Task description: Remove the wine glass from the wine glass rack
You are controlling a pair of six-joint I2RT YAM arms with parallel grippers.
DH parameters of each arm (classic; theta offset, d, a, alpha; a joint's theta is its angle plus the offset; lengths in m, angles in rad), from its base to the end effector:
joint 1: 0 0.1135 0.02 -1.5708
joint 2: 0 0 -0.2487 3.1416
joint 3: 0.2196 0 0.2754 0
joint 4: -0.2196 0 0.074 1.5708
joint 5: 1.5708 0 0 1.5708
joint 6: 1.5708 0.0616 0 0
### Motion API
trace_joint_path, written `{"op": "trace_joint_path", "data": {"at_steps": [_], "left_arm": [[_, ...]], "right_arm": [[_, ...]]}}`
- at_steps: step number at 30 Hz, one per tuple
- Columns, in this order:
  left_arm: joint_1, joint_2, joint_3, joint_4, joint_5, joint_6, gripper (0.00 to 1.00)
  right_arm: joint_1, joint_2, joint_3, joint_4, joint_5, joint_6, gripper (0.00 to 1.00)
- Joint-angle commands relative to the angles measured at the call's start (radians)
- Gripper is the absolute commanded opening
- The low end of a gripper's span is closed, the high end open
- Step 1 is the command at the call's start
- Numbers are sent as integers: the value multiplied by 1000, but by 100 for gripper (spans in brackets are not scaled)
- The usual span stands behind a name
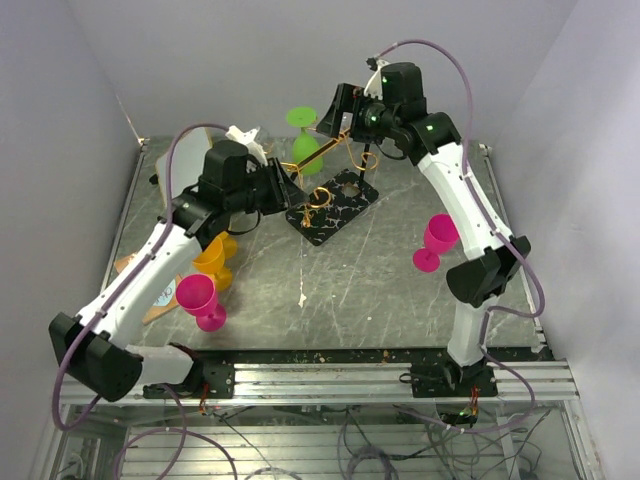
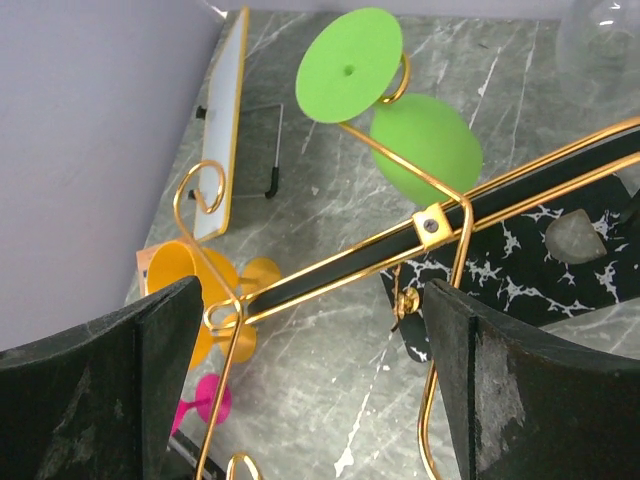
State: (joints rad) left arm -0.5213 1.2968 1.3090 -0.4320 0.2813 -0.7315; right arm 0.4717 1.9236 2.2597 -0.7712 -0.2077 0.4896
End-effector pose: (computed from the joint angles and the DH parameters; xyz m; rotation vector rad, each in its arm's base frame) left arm 0.2884 -0.1853 0.3619 -0.0289 2.1423 -1.0562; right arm 0.4055 0.2211 0.4356 -0.1201 2.0896 0.8090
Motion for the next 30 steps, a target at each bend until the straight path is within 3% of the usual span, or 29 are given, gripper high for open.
{"op": "trace_joint_path", "data": {"at_steps": [1, 8, 16, 21, 30], "left_arm": [[-9, -69, 45, -59, -71, 94, 44], [40, -31, 204, -211, -196, 235, 71], [261, 137, 442, -275, -108, 303, 80], [312, 284, 577, -296, -60, 349, 80], [322, 476, 698, -347, -35, 380, 60]], "right_arm": [[-5, 29, 49, 86, 35, 40, 91], [-2, 29, 53, 63, 19, 44, 90], [1, -126, -84, 30, 41, -2, 90], [1, -268, -249, 40, 72, -25, 91], [-5, -453, -470, 53, 123, -51, 93]]}}
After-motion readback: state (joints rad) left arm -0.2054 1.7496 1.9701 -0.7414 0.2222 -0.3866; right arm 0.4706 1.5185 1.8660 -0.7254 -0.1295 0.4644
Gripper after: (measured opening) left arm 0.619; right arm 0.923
